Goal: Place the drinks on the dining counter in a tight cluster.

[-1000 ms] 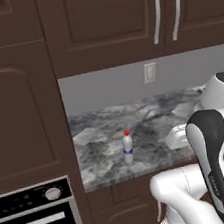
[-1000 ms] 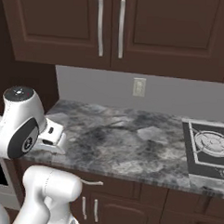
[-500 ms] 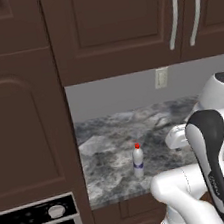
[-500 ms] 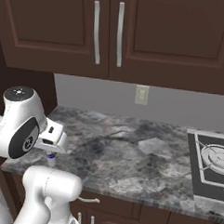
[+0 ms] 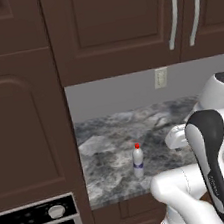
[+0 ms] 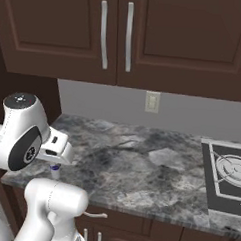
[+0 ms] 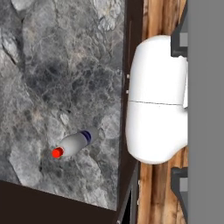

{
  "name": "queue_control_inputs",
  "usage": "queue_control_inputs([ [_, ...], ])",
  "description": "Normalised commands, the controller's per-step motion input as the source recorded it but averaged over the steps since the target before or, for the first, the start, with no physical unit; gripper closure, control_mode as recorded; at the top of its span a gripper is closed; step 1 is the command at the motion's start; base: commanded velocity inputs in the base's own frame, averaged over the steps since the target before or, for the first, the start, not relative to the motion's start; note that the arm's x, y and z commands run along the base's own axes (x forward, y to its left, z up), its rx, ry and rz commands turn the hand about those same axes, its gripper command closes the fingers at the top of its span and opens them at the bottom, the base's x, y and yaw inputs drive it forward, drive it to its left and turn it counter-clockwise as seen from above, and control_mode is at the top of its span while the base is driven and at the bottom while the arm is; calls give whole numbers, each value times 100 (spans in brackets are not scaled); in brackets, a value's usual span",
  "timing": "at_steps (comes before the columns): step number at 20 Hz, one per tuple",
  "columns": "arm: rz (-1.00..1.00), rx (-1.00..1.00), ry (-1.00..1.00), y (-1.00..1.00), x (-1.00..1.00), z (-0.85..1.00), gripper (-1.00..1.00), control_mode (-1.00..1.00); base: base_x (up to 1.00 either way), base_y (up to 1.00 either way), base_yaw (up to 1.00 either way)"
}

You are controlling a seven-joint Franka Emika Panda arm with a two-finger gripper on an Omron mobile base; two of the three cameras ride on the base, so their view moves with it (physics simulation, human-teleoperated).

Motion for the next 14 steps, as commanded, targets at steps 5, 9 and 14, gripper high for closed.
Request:
queue_control_inputs([
  [5,0,0,0,0,0,0,-100,100,0,0,0],
  [9,0,0,-1,0,2,0,-100,-100,0,0,0],
  [14,-1,0,1,35,41,0,-100,-100,0,0,0],
])
